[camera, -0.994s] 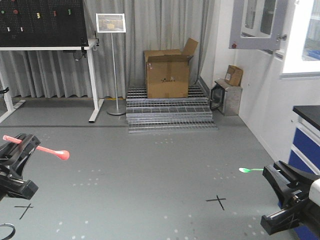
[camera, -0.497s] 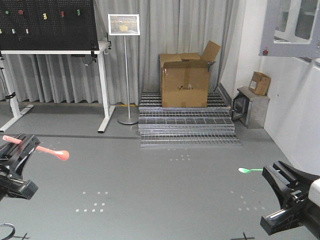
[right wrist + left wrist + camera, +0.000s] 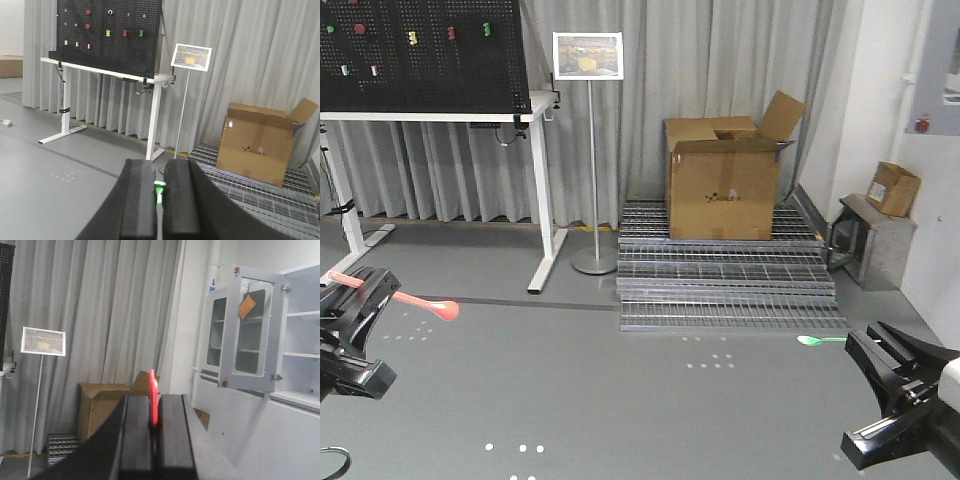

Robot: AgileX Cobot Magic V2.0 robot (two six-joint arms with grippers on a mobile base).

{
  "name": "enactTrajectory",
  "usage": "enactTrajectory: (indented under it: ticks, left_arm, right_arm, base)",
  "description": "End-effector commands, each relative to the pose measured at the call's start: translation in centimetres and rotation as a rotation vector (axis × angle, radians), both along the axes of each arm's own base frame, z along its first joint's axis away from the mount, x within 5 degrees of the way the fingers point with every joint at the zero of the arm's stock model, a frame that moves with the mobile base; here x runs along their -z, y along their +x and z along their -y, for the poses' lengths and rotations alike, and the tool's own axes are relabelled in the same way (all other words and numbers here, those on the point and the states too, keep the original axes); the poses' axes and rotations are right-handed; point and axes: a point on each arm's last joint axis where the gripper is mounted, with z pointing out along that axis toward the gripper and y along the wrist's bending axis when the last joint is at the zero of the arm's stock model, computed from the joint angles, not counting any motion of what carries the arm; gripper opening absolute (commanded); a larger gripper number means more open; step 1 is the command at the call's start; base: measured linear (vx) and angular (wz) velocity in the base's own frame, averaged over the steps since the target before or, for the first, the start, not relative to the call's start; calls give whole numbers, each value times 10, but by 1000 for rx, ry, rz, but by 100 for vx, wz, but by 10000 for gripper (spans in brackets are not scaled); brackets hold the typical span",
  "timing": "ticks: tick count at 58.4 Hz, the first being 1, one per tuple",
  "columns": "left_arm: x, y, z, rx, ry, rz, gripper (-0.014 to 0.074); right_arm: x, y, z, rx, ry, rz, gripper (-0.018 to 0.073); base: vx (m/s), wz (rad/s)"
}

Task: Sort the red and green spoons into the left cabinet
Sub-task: 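Drive across the room toward the white cabinet holding both spoons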

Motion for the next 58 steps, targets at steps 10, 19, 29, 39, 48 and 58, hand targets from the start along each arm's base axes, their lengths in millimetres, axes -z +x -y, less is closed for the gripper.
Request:
enactTrajectory:
  ticks: [10, 19, 29, 39, 48, 58]
  left_arm:
    - [-32, -13, 0, 44, -94, 260, -7]
    - [-32, -13, 0, 44, -94, 260, -7]
    - [-32, -13, 0, 44, -94, 260, -7]
    - [-32, -13, 0, 44, -94, 260, -7]
    - [-32, -13, 0, 45, -93, 260, -7]
    - [-32, -13, -1, 44, -94, 260, -7]
  right_arm:
    - [-19, -1, -1, -15, 38, 115, -9]
    - [-19, -1, -1, -15, 38, 115, -9]
    - [-19, -1, -1, -15, 38, 115, -9]
    - [-19, -1, -1, -15, 38, 115, -9]
    - [-19, -1, -1, -15, 38, 115, -9]
    - [-19, -1, -1, -15, 38, 115, -9]
  base:
    - [52, 17]
    - [51, 25]
    - [50, 26]
    - [49, 12]
    - [49, -2]
    - [49, -12]
